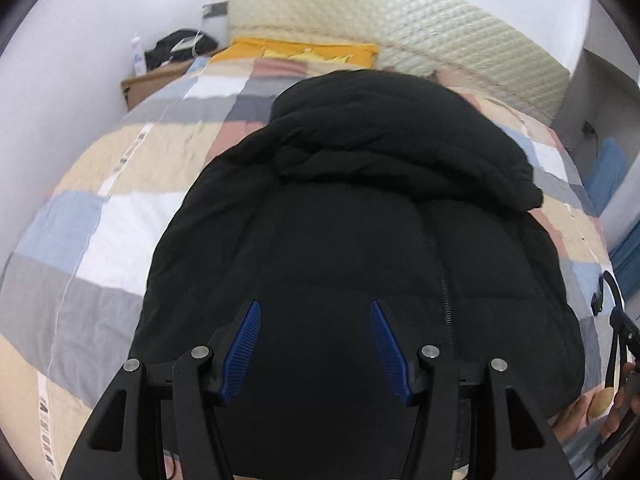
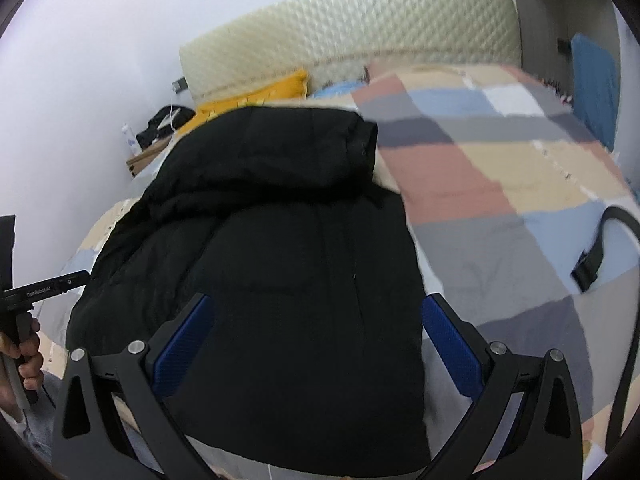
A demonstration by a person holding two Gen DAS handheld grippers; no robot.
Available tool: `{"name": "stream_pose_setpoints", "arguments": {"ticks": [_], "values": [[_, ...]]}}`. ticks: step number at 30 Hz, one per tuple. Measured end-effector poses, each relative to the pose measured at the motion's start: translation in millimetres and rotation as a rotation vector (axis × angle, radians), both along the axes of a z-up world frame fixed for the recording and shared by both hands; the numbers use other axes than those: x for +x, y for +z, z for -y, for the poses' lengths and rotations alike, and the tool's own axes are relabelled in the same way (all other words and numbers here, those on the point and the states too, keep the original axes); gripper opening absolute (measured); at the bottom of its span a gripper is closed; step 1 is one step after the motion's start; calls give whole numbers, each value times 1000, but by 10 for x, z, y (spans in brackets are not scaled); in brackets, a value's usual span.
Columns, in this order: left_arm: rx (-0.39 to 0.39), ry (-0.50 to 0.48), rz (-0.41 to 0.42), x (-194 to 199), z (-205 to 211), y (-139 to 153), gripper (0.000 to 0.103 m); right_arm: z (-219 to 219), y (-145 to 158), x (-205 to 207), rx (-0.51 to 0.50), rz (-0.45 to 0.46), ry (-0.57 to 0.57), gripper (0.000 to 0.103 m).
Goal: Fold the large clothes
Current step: 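Grasp the jacket hem with both grippers, then lift the hem with both grippers and fold it toward the hood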
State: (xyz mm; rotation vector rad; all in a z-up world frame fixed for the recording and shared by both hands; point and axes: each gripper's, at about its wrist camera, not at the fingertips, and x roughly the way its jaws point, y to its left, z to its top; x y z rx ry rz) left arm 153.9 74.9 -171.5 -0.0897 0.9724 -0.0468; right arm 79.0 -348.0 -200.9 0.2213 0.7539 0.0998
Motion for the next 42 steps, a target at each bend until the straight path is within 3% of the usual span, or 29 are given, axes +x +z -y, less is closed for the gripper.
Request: {"name": "stream_pose_setpoints", "arguments": {"ticks": [7, 10, 14, 22, 26, 29, 33, 35, 37, 40, 42], "values": [[7, 39, -27, -24, -308, -146, 57, 141, -309, 244, 42, -199, -43, 103], [-27, 62, -52, -21, -434, -214, 57, 165, -383, 321, 76, -267, -6, 103], [-59, 71, -64, 3, -475, -251, 57, 164, -475, 421, 35, -356, 38, 103], [-64, 65, -78, 50, -489, -308, 57, 508, -1025, 522, 299, -587, -22, 103], [-68, 65, -84, 67, -481, -327, 57, 471, -1193, 582, 342, -665, 5, 102], [-76, 73, -88, 64, -507, -353, 57, 452, -1180, 581, 360, -652, 25, 100], [-83, 75, -92, 67, -514, -369, 57, 437, -1153, 587, 385, -629, 51, 88], [-104, 69, -96, 79, -520, -381, 57, 395, -1087, 591, 383, -604, 85, 71], [-131, 58, -98, 95, -532, -388, 57, 312, -992, 590, 366, -561, 120, 44], [-162, 46, -98, 111, -573, -364, 57, 225, -817, 555, 351, -472, 169, 23], [-220, 63, -74, 105, -691, -290, 57, 227, -707, 509, 393, -413, 199, 17]]}}
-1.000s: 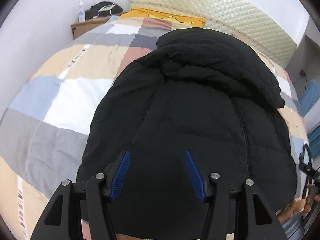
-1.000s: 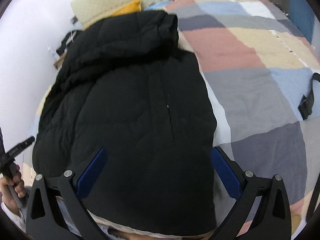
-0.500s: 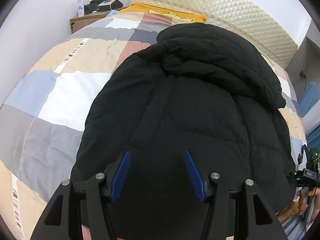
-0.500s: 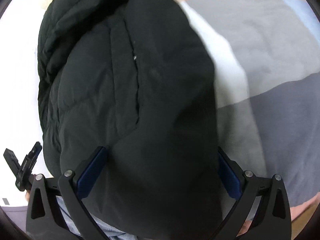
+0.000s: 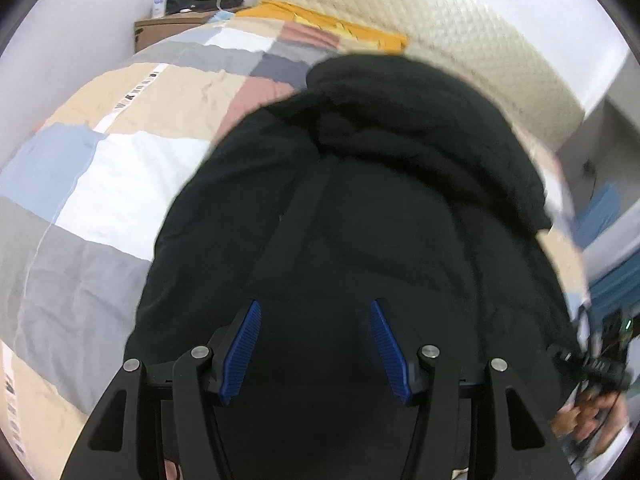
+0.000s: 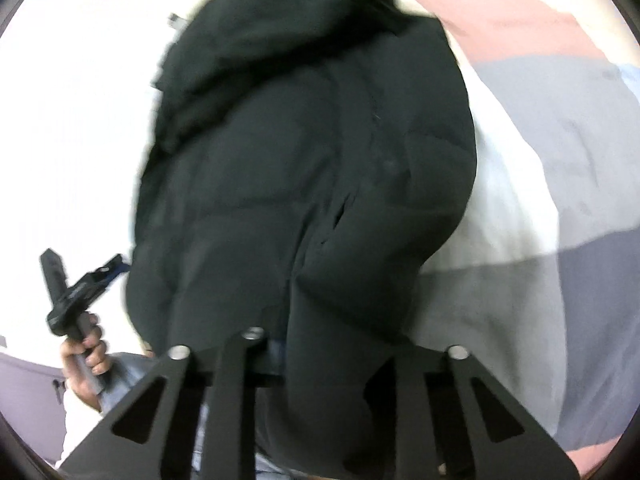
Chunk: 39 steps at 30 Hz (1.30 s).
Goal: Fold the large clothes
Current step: 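Lift the hem with both grippers and fold it toward the hood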
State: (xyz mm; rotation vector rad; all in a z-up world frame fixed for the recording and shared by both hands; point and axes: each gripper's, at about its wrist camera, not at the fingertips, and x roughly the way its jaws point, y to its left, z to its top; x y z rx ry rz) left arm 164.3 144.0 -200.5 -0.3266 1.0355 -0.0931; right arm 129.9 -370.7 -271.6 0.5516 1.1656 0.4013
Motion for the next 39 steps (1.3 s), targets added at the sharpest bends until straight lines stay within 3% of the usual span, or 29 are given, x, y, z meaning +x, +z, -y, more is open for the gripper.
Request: {"name": "stream_pose_setpoints", "arguments": {"ticks": [3, 7, 10, 12, 16, 18, 19, 20, 22, 23, 26, 32, 34, 36, 39], "values": [[-120, 23, 13, 8, -220, 78, 57, 55, 135, -57, 64, 63, -12, 14], [-242, 3, -55, 63, -446, 46, 59, 169, 235, -101, 170, 120, -47, 14], [-218, 8, -125, 121, -648, -14, 77, 172, 226, -94, 195, 114, -64, 14], [-201, 4, -173, 153, -755, -113, 78, 186, 185, -81, 195, 96, -76, 16], [-266, 20, -289, 151, -936, -399, 78, 168, 58, -34, 155, 24, -95, 19], [-270, 37, -303, 141, -990, -463, 78, 161, 23, -27, 141, 4, -100, 21], [-246, 46, -311, 137, -1009, -486, 78, 154, 7, -21, 136, -6, -103, 23], [-168, 61, -330, 144, -1014, -509, 78, 179, -12, -27, 132, -15, -105, 25], [-126, 71, -332, 156, -1032, -539, 78, 191, -69, -14, 116, -53, -118, 44], [-156, 75, -344, 159, -1055, -588, 78, 186, -99, -2, 112, -70, -127, 54], [-264, 71, -390, 167, -1073, -734, 78, 201, -224, 5, 111, -127, -152, 67], [-398, 79, -426, 226, -1043, -951, 87, 190, -322, 1, 107, -169, -179, 74], [-402, 75, -431, 270, -1020, -982, 88, 201, -338, -6, 111, -170, -187, 75], [-410, 53, -407, 283, -963, -923, 88, 218, -334, -40, 122, -169, -209, 75], [-508, -19, -374, 328, -826, -865, 88, 312, -330, -137, 182, -156, -295, 75]]}}
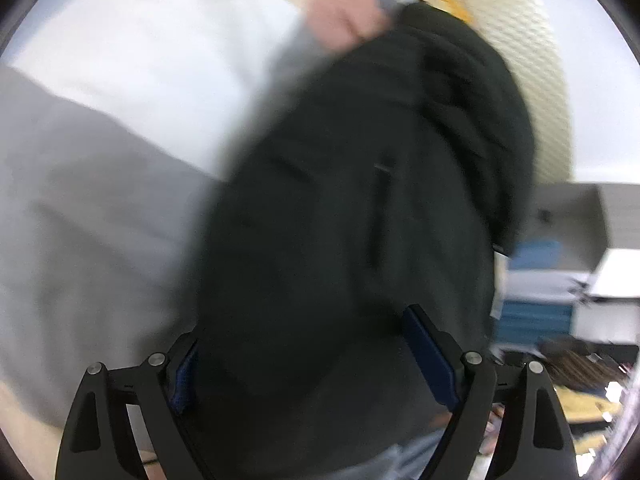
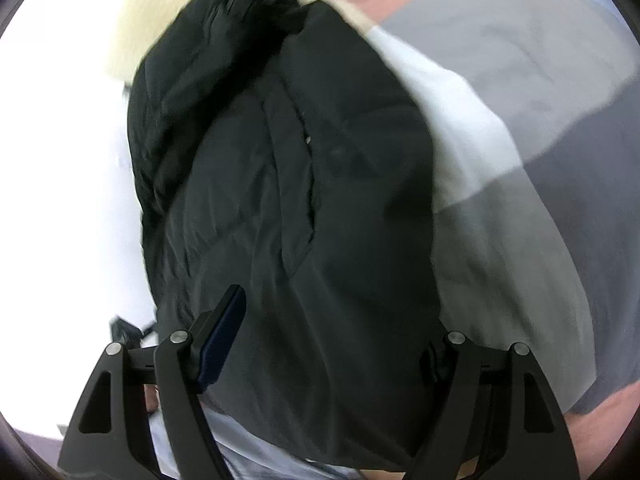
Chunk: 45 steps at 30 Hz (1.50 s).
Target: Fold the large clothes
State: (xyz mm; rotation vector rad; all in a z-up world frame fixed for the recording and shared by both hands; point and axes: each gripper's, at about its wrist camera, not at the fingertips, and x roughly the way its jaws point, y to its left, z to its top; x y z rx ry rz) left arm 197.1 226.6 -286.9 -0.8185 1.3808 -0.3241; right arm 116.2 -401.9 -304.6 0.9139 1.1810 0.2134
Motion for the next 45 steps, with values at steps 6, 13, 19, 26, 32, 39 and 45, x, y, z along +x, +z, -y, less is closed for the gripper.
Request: {"name": "stream_pose_setpoints", "arguments": {"ticks": [6, 13, 19, 26, 32, 39, 45], "values": [[-5, -88, 12, 68, 263, 40, 90, -66, 56, -69, -1, 39, -35, 75], [127, -120, -53, 164, 546, -62, 90, 20, -6, -97, -29, 18, -102, 75], [146, -192, 20, 163, 791, 96, 76, -8, -41, -47, -73, 7, -85, 80], [108, -176, 69, 179, 951, 223, 45, -101, 15, -25, -16, 49, -40, 74], [86, -144, 125, 153, 871, 267, 27, -73, 37, -45, -29, 60, -50, 34], [130, -69, 151, 15, 701, 431, 19, -11, 375, -122, 38, 238, -64, 11], [169, -39, 167, -174, 560, 815, 9, 118, 692, -289, 114, 352, -119, 6]]}}
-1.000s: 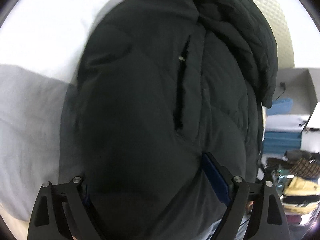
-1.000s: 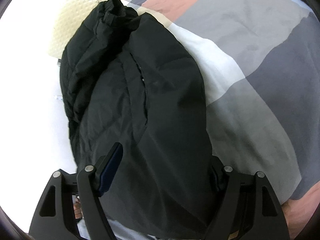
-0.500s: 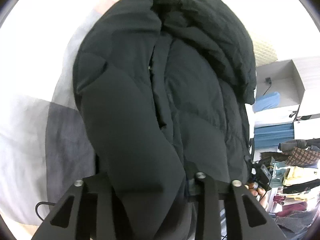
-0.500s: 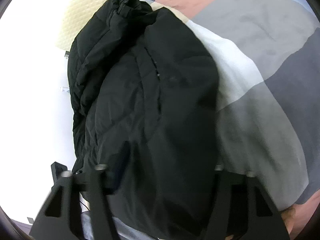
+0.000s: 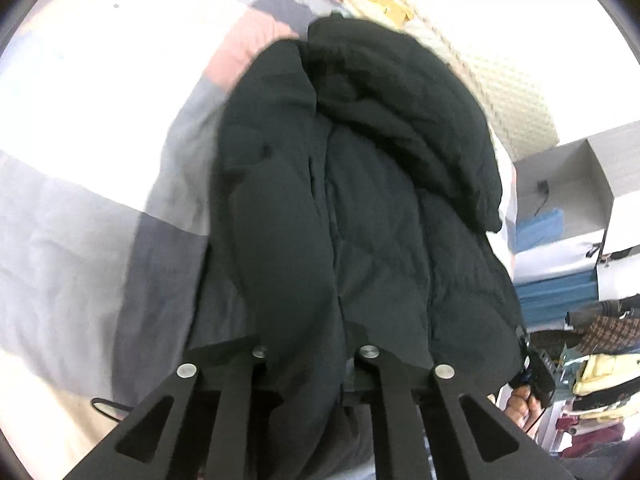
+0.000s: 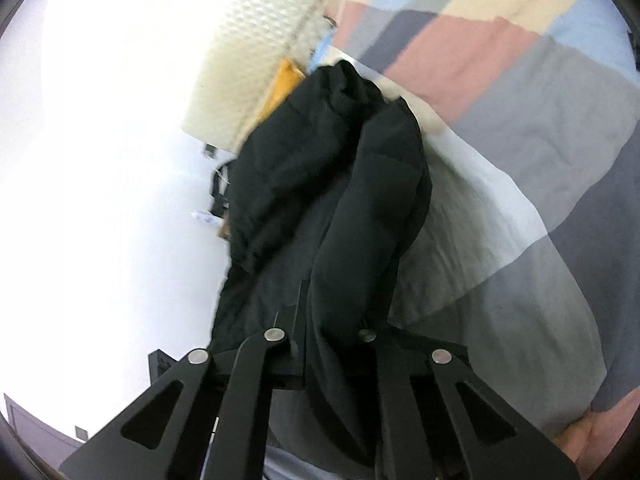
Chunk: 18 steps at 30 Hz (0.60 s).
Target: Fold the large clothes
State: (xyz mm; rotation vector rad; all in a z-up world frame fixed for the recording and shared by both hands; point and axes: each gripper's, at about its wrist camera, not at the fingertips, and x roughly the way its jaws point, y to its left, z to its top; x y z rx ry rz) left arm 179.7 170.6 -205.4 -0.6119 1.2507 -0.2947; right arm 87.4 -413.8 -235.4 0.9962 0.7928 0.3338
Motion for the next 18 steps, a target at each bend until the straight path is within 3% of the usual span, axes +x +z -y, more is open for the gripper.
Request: {"name": "stream_pose_setpoints", "arguments": {"ticks": [8, 14, 18], "values": [[-14, 60, 100, -262, -292, 720, 4, -26, 482, -252, 40, 91, -26, 5], [-25, 48, 182, -495, -307, 1144, 4, -47, 938, -525, 16, 157, -46, 5], [-39, 21, 227, -742, -382, 1354, 4, -2, 1083, -754, 26, 193, -62, 5]]}}
